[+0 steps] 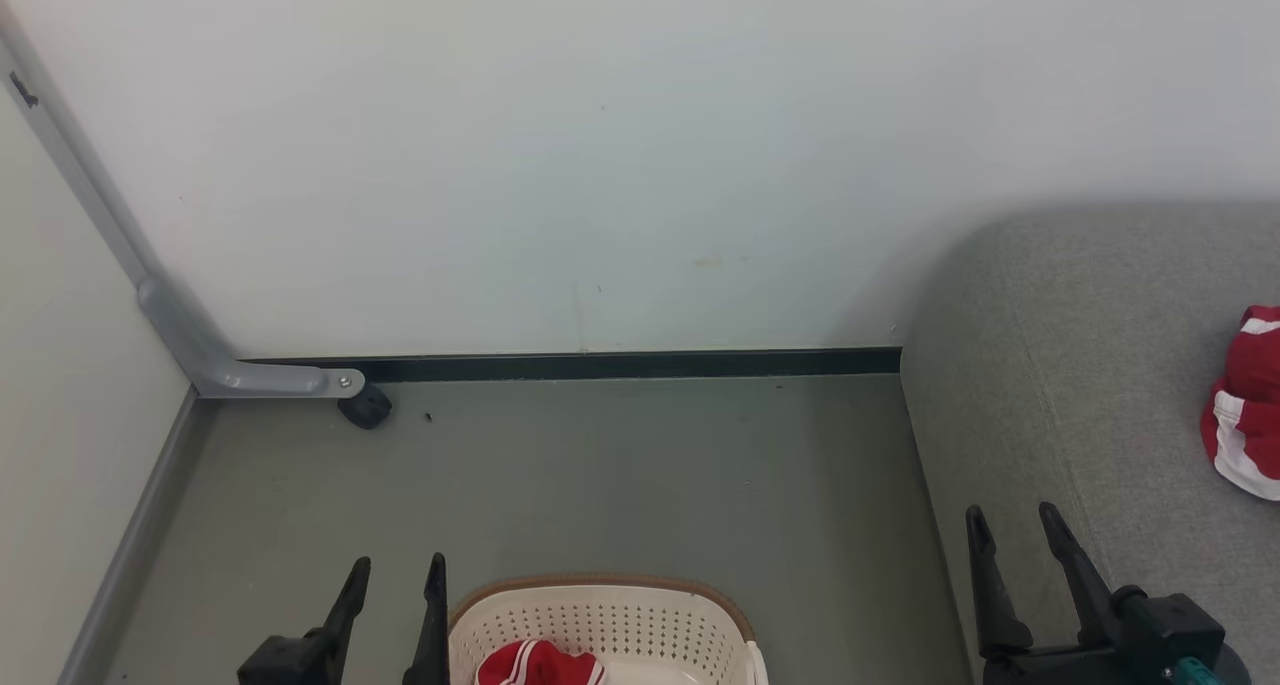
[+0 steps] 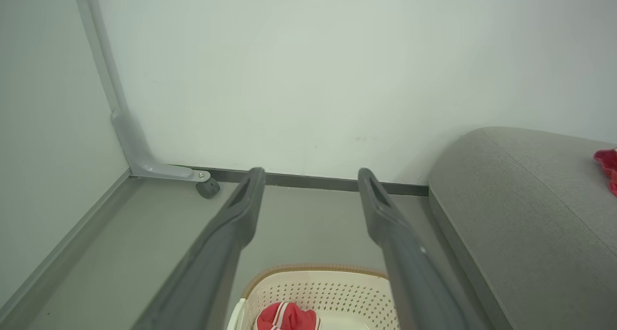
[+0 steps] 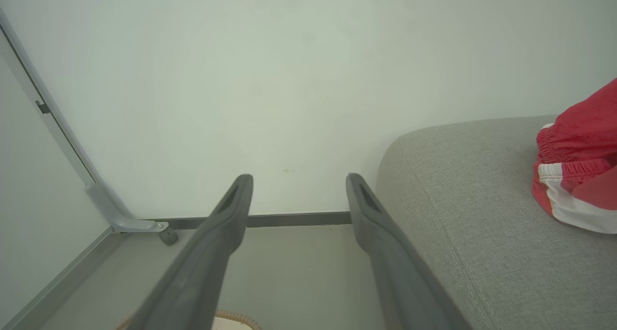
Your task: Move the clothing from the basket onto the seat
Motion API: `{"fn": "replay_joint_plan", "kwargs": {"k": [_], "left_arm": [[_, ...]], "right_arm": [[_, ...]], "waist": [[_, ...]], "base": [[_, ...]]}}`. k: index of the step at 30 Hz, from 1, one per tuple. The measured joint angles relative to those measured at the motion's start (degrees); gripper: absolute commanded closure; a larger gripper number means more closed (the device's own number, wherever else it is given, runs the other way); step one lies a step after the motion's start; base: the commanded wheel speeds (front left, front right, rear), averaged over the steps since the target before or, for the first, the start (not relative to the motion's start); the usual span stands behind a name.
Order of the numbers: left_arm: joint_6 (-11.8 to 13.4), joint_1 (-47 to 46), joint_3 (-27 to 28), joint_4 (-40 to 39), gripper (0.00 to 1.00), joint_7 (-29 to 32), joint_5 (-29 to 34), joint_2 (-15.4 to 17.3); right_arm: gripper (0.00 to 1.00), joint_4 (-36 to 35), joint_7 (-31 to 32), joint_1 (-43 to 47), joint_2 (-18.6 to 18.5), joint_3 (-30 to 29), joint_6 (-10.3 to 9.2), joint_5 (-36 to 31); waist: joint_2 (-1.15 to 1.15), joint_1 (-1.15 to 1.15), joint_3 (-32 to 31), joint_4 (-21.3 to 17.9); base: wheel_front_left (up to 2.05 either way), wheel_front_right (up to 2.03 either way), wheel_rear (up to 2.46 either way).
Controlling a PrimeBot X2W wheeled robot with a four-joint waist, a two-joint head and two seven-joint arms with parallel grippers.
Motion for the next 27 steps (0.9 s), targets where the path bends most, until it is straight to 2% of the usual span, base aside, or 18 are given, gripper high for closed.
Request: {"fn": "replay_joint_plan", "kwargs": {"k": [8,27], "left_arm": [[0.01,0.01,3.16,0.51,0.00,-0.18,-0.01,-1.10],[0.03,1.10,4.52,0.59,0.00,-0.24,1.34,-2.74]], "right_arm": [[0.00,-1.81,0.00,0.91,0.01,0.05,-0.23,-0.85],[0.00,-3.34,0.00,1.04,0.05,0.29,-0.47,-0.83]], "waist": [[0.00,0.00,-0.24,0.07],[0.00,0.00,0.06,0.30]], "base": [[0.00,0.00,0.00],[0.00,0.00,0.00]]}}
